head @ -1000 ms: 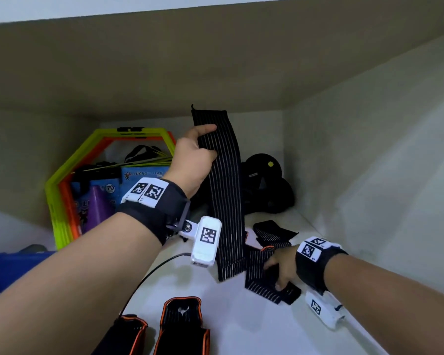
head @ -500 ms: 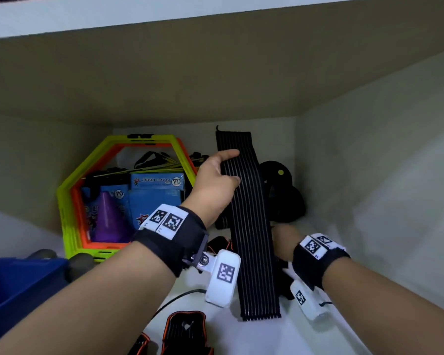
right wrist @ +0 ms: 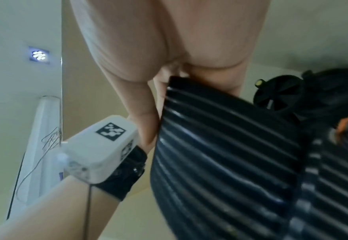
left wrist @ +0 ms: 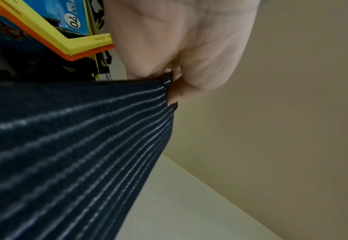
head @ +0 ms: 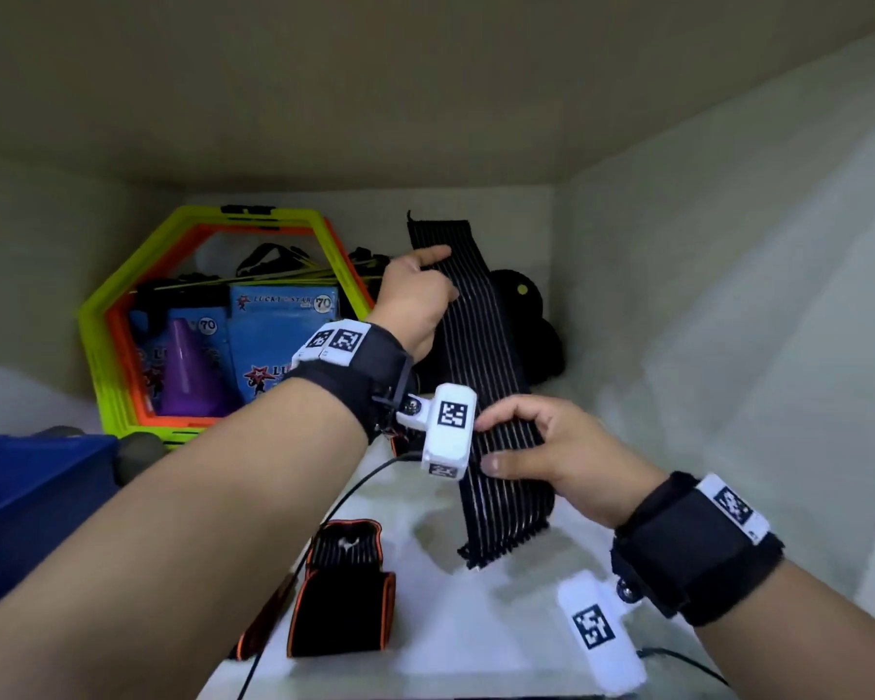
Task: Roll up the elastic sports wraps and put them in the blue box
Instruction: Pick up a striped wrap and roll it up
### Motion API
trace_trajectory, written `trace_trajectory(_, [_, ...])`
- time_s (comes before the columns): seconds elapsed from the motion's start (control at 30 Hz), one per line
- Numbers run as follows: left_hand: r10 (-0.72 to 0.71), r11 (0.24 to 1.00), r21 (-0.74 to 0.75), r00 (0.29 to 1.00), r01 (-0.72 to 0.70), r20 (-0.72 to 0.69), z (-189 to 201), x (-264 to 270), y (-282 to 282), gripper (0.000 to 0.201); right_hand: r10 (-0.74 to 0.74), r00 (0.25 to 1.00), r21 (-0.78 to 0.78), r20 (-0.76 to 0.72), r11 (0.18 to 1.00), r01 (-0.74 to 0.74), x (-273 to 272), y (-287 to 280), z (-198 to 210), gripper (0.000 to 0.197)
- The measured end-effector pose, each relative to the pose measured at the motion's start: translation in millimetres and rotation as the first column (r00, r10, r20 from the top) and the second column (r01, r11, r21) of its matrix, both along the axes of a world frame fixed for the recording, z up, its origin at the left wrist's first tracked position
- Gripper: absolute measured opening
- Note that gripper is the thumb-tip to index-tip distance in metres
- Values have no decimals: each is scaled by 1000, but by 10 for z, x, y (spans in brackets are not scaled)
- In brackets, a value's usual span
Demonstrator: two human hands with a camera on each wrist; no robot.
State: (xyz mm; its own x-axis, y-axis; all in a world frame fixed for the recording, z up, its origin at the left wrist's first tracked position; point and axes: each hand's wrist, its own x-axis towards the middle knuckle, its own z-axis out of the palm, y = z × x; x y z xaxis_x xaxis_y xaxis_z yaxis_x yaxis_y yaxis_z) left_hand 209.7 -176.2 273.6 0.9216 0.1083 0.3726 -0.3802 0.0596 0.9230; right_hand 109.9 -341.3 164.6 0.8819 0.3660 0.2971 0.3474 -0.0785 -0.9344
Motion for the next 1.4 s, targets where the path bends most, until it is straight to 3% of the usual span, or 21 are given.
trace_trajectory(0.1, [-7,997,72,998,12,-70,-160,82,-25,52,91,976,16,-200,996,-89,-200,-114,-216,34])
trace_trajectory(0.23, [-89,995,35,976,98,-197,-526,199,-157,43,79,962,-10,-260,996,-85,-506,-355,-453,35])
trace_trajectory(0.43, [-201,943,183,915,277,-350,-1066,395,-785,44,-202,942,-138,-269,976,169,-949,-738,-771,33])
trace_trajectory(0.57, [-193,848,398,903,350,-384,-1338,490,-1241,43,-402,880,-204,-252,911,358,-1179,-954,-924,31])
trace_trajectory(0.67, [-169,730,584,922,355,-349,-1506,530,-1406,44,-482,842,-206,-241,873,441,-1246,-1032,-1040,30])
trace_trajectory(0.77, [-155,657,675,937,335,-314,-1607,605,-1570,43,-553,803,-201,-224,832,517,-1242,-1095,-1080,28])
trace_trajectory(0.87, [-143,612,732,952,300,-271,-1607,715,-1670,45,-577,799,-203,-169,814,544,-1182,-1126,-1071,27])
trace_trajectory(1.0, [-67,591,769,965,243,-253,-1628,923,-1626,49,-628,777,-331,-37,741,584,-1058,-1157,-1129,29])
trace_trajectory(1.1, [-29,475,853,972,217,-231,-1686,1017,-1546,51,-639,761,-431,114,659,617,-1039,-1136,-1158,30])
trace_trajectory(1.23, [1,362,920,987,150,-161,-1737,1053,-1487,31,-550,791,-541,268,593,596,-1021,-1176,-1167,23])
trace_trajectory(1.4, [-52,342,934,994,105,-93,-1605,812,-1433,22,-407,837,-644,365,539,543,-970,-1281,-1189,32])
